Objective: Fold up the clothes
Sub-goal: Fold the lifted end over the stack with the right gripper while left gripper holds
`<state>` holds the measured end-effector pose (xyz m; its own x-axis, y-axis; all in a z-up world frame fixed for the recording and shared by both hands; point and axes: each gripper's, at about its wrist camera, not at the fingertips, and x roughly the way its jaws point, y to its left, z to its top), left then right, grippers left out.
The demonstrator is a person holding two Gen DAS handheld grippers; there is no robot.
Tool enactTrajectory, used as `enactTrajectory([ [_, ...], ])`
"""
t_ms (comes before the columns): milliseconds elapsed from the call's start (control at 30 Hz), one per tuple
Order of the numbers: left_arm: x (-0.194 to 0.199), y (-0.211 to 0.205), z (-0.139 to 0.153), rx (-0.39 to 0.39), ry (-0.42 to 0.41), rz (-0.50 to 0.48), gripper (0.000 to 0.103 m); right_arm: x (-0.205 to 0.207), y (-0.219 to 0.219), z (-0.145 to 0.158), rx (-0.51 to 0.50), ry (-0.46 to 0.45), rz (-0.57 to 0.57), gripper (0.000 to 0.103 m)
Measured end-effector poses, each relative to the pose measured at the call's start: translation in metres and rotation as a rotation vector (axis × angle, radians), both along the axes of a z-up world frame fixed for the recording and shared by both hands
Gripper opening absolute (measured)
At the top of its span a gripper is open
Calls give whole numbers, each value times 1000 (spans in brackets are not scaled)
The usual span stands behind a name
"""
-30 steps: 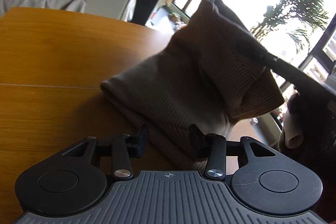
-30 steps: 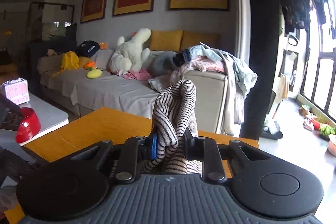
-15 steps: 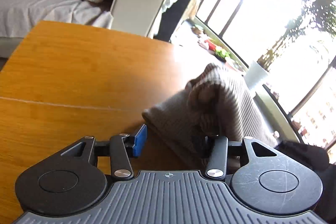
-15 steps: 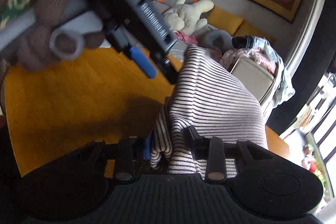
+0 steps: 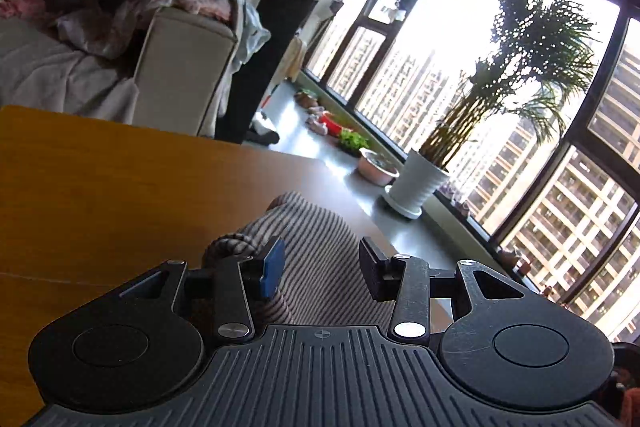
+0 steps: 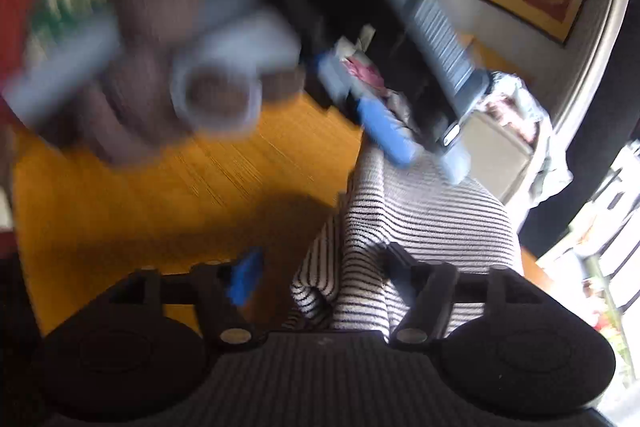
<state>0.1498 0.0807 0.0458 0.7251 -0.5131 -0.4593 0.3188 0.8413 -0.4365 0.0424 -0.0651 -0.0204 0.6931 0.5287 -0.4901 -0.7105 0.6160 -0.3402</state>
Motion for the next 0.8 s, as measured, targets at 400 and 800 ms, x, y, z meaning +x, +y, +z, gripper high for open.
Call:
enactTrajectory([
  [400, 20, 6, -25, 88, 35, 8, 42, 43, -68, 8, 249, 274, -141, 35],
  [800, 35, 17, -39, 43, 69, 3, 46, 84, -81, 65, 336, 133, -177, 48],
])
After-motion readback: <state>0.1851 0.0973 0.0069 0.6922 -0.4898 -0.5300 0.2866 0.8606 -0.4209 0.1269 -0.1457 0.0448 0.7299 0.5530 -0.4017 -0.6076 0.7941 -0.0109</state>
